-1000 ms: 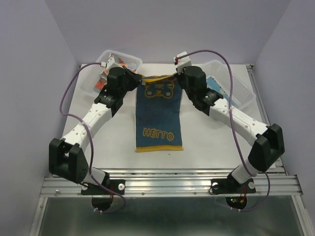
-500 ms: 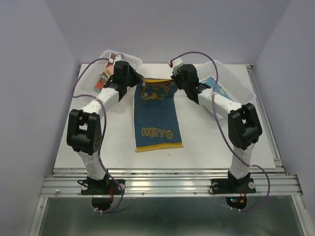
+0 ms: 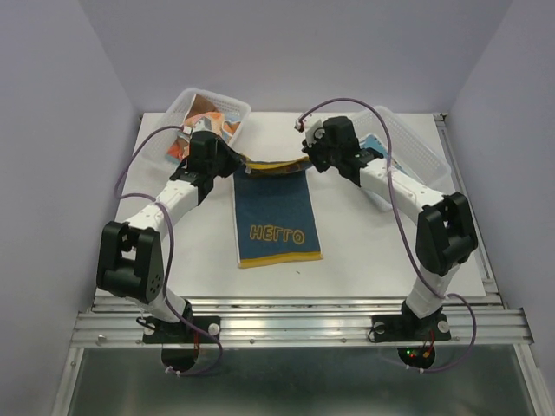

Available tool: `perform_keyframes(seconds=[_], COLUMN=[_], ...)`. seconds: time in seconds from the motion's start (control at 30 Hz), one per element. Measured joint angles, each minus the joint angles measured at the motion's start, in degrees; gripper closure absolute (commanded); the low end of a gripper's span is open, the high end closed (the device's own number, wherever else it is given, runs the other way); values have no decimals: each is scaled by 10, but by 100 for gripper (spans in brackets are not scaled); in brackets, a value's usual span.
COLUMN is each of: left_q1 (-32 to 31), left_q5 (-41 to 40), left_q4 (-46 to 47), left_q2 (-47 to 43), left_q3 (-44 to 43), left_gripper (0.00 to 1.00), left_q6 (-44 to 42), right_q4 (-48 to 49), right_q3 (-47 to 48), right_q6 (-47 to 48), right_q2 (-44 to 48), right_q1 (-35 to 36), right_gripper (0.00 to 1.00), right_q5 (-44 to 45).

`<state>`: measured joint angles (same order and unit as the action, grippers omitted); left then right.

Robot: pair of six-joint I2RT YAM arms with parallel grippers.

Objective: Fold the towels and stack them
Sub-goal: Fold the towel

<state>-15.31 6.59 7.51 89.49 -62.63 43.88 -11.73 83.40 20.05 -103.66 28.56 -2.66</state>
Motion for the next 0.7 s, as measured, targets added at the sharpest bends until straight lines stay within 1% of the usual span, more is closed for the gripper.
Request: perform_keyframes(seconds=[0.17,0.27,0.5,0.7], left_q1=[0,0,-1,-9], left_q5=[8,14,32,47], left_q4=[0,-1,2,1], left_q2=[-50,-73,-113,-159], left_q3=[68,102,174,243], left_gripper=[100,100,100,100], left_q6=[10,18,36,54], right_q4=[-28,-29,-39,-41], right_q3=[-15,-56,-131,-194], right_q6=[0,-7,-32,-57], right_q2=[47,79,96,139], right_q1=[0,0,8,21], right_gripper=[99,99,99,99], right_q5=[-40,-61,-81,-93])
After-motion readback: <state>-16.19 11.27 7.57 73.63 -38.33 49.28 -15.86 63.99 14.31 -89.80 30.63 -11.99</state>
